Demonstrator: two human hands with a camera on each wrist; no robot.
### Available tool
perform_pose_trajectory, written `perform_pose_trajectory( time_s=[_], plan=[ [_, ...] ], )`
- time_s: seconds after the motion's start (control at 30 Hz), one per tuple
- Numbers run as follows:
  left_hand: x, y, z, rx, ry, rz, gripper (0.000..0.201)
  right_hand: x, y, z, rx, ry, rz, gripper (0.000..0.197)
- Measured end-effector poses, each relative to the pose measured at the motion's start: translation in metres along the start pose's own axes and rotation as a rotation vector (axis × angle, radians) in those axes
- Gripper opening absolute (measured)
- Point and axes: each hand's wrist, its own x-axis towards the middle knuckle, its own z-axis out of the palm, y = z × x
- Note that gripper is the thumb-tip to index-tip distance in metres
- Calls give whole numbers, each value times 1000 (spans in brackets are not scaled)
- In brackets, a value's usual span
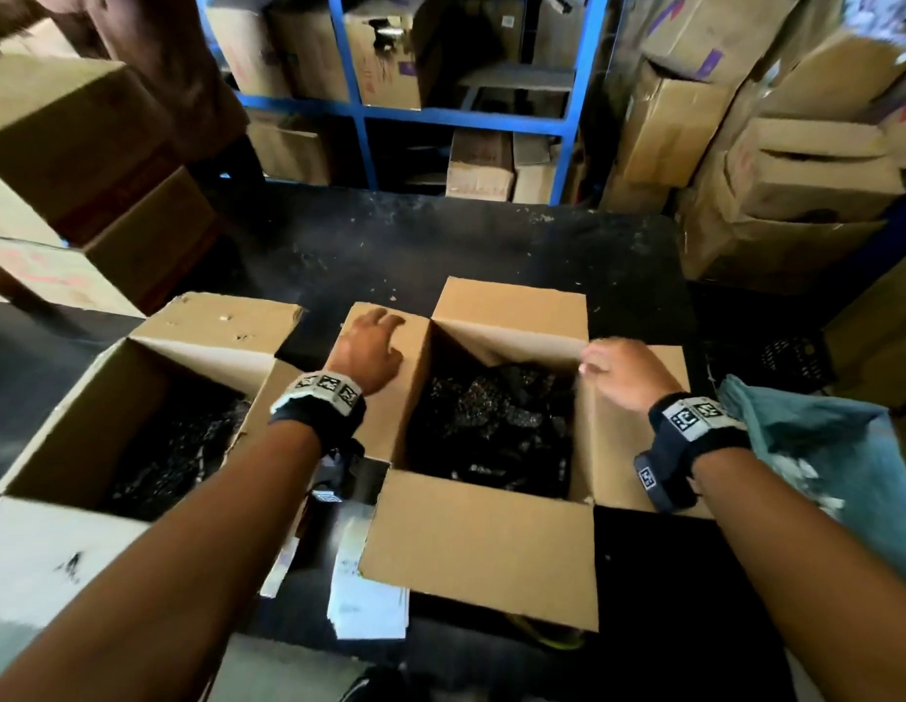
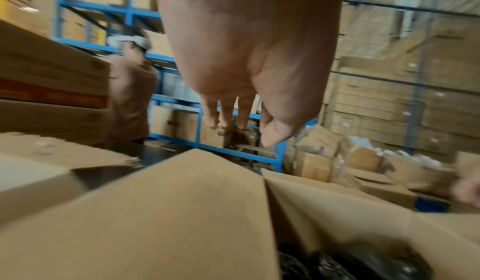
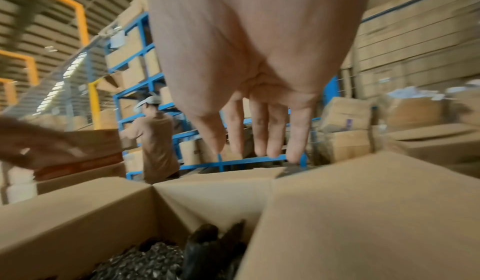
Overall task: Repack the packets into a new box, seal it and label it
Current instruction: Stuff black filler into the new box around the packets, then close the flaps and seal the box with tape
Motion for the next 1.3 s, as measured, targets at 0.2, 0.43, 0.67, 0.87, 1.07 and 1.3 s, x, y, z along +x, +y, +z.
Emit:
perform_pose_trajectory(
  time_s=[0.2, 0.43, 0.67, 0.87, 1.07, 1.3],
  plan=[
    [-59, -70, 5, -186, -6, -352, 54, -84, 54, 23, 182, 255, 387, 62],
    [-99, -90, 13, -457, 12, -427, 40, -130, 68, 30, 481, 261, 643, 55],
    [-108, -6, -11, -609, 121, -17, 32, -136, -9, 12, 876, 360, 295, 31],
    [-123, 27, 34, -347, -273, 240, 55, -147, -48, 49, 564, -78, 71, 41],
    [-135, -12, 54, -246, -400, 260, 78, -159, -15, 83, 157, -251, -8, 40],
    [-134, -51, 61, -41, -452, 385, 80, -172, 17, 85, -53, -335, -177, 80]
  ],
)
